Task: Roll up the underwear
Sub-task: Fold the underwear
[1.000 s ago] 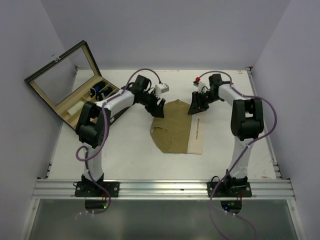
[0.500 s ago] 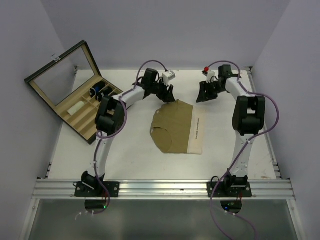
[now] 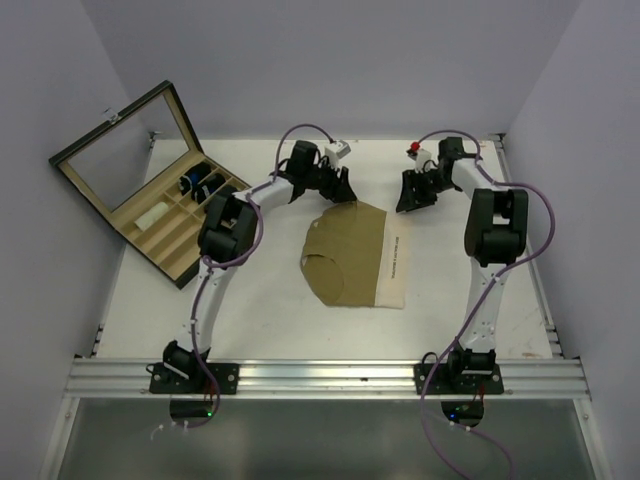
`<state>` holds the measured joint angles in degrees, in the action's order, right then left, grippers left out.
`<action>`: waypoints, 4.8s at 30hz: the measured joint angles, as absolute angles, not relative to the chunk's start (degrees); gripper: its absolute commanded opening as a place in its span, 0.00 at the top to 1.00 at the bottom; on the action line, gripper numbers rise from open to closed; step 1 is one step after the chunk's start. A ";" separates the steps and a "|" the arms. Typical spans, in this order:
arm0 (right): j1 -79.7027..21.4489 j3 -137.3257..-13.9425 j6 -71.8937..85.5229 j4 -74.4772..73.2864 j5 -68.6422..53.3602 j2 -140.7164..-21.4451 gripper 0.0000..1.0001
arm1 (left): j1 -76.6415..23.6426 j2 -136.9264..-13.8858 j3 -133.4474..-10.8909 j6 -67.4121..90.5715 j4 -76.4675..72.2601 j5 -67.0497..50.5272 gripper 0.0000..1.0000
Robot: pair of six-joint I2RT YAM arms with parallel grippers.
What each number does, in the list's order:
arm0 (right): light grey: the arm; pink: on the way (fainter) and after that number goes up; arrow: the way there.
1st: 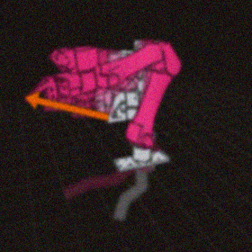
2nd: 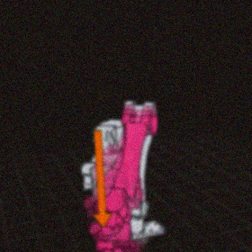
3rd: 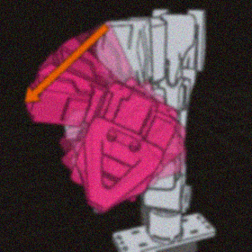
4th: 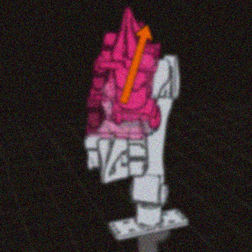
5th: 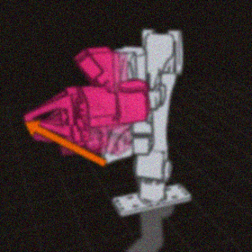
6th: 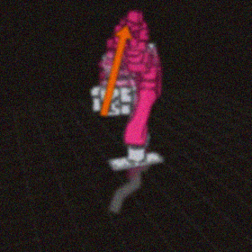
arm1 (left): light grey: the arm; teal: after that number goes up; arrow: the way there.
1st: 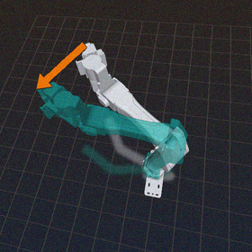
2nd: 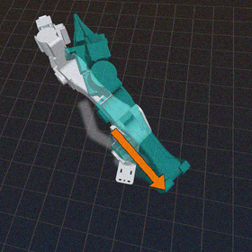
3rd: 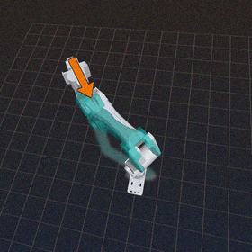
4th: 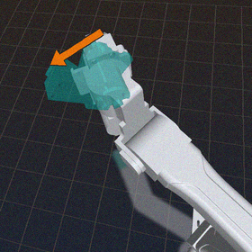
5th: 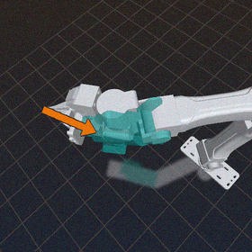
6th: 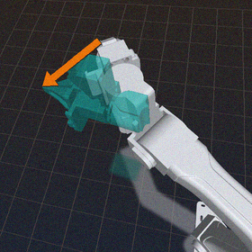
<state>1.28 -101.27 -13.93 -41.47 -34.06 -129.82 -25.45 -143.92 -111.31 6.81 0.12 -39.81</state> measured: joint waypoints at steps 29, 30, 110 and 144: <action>3.07 -100.60 -22.11 -47.72 -37.15 -130.58 0.87 | -27.40 -148.07 -114.67 10.83 -2.00 -42.15 0.83; 3.09 -100.66 -22.09 -47.83 -37.32 -130.74 0.89 | -27.40 -148.14 -114.72 10.96 -1.98 -42.11 0.85; -5.34 -72.64 -54.33 -63.11 -39.83 -99.63 1.00 | -40.14 -99.92 -52.58 -9.23 -5.69 -46.35 1.00; -1.96 -68.27 -48.90 -64.47 -38.61 -97.21 0.92 | -41.63 -93.56 -59.81 -8.01 5.93 -48.29 0.60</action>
<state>-1.96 -68.27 -48.90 -64.47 -38.61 -97.21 -41.63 -93.56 -59.81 -8.01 5.93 -48.29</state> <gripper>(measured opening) 0.147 0.444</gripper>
